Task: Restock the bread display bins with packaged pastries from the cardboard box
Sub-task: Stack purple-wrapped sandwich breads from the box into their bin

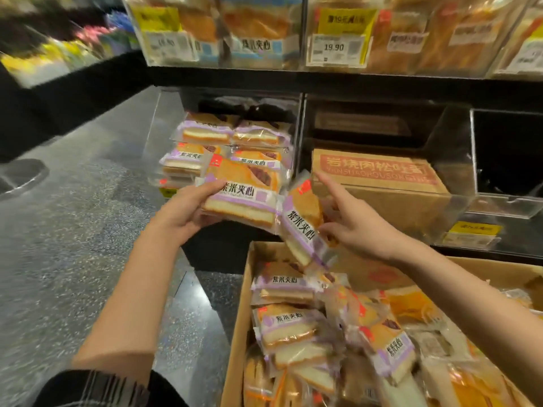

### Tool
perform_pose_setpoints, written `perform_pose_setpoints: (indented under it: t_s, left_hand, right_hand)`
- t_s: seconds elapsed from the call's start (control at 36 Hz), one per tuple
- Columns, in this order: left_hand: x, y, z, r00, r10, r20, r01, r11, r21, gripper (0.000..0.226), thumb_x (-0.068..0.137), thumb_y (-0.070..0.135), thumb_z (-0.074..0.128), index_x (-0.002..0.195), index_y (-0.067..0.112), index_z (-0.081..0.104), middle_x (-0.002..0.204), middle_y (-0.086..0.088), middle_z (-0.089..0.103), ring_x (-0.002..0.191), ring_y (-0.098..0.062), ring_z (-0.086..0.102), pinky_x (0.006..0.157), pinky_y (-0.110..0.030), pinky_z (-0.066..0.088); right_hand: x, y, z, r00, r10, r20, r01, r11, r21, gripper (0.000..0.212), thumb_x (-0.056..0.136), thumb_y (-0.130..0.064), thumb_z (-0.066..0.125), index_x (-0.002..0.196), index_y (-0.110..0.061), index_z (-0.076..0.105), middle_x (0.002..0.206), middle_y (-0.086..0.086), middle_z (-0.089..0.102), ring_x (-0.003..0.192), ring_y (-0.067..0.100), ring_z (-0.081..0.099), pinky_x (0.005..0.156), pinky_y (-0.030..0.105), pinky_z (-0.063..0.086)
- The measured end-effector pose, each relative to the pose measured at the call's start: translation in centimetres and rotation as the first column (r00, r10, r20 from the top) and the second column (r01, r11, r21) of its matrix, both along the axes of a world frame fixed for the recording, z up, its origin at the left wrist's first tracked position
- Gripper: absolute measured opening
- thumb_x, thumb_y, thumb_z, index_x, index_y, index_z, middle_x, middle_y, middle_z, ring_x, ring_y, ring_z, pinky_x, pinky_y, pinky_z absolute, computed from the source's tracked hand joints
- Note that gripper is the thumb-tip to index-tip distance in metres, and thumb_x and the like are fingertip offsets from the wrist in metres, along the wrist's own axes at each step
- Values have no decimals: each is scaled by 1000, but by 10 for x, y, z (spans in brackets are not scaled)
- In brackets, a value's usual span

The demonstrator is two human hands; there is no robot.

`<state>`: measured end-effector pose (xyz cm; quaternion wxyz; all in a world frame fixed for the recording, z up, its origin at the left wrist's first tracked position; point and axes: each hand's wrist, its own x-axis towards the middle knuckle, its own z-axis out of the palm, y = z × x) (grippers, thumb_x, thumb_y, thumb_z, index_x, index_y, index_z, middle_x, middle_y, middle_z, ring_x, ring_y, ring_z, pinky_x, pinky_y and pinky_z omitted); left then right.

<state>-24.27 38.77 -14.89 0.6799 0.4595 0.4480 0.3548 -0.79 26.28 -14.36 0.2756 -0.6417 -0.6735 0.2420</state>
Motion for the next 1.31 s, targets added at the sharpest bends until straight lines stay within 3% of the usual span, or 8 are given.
perform_pose_setpoints:
  t_s: [0.22, 0.44, 0.61, 0.67, 0.78, 0.92, 1.11, 1.31]
  left_hand:
    - [-24, 18, 6, 864, 411, 291, -374, 911, -175, 6, 91, 24, 59, 86, 22, 59, 60, 8, 68, 68, -8, 58, 62, -20, 44]
    - [-39, 35, 5, 751, 495, 437, -440, 868, -228, 18, 91, 18, 41, 87, 17, 58, 77, -1, 66, 68, -15, 57, 48, -17, 45]
    - [-43, 45, 1, 726, 497, 476, -446, 866, -225, 16, 94, 9, 39, 90, 12, 55, 89, -7, 64, 74, -18, 59, 49, -19, 49]
    - [-43, 48, 2, 732, 488, 475, -439, 872, -219, 16, 96, 8, 39, 91, 12, 54, 88, -6, 64, 76, -18, 60, 53, -19, 51]
    - [-41, 56, -2, 724, 472, 504, -424, 880, -215, 15, 97, 6, 41, 90, 10, 54, 85, -6, 66, 78, -17, 61, 60, -20, 53]
    - [-35, 64, -10, 725, 476, 498, -412, 879, -240, 12, 96, 8, 43, 93, 8, 55, 87, -8, 65, 77, -17, 61, 59, -20, 54]
    - [-31, 70, -15, 707, 474, 524, -414, 879, -237, 16, 95, 8, 47, 109, 6, 55, 93, -9, 65, 81, -16, 62, 59, -19, 55]
    - [-29, 71, -16, 724, 475, 501, -434, 877, -205, 16, 94, 8, 50, 109, 8, 57, 90, -6, 66, 79, -15, 63, 56, -18, 54]
  right_hand:
    - [-45, 92, 44, 973, -45, 225, 1, 982, 191, 65, 87, 1, 57, 143, -20, 32, 119, 12, 60, 107, 27, 58, 81, 29, 44]
    - [-56, 171, 62, 901, -160, 403, 8, 935, 354, 40, 87, -3, 60, 125, -16, 54, 115, 7, 64, 105, 26, 59, 86, 46, 50]
    - [-53, 203, 50, 555, -377, 742, -86, 861, 501, 57, 78, 1, 67, 131, -5, 48, 121, 19, 51, 107, 36, 49, 84, 42, 42]
    - [-62, 204, 29, 595, -383, 706, -89, 842, 532, 51, 78, 5, 63, 127, -4, 52, 114, 18, 55, 102, 36, 52, 79, 42, 43]
    - [-76, 203, -8, 823, -256, 508, 150, 959, 240, 59, 96, -23, 50, 149, -18, 26, 150, 15, 32, 138, 34, 30, 110, 45, 31]
    - [-68, 217, 0, 738, -155, 656, 160, 986, 53, 78, 95, -53, 44, 154, -29, -2, 161, 13, -5, 148, 29, -6, 119, 45, 1]
    - [-58, 244, 17, 700, -205, 684, 235, 971, 50, 67, 95, -62, 35, 148, -23, 23, 147, 14, 35, 135, 35, 30, 111, 49, 21]
    - [-57, 256, 21, 692, -178, 700, 260, 966, -11, 81, 88, -72, 37, 149, -20, 25, 148, 11, 37, 136, 34, 32, 112, 49, 21]
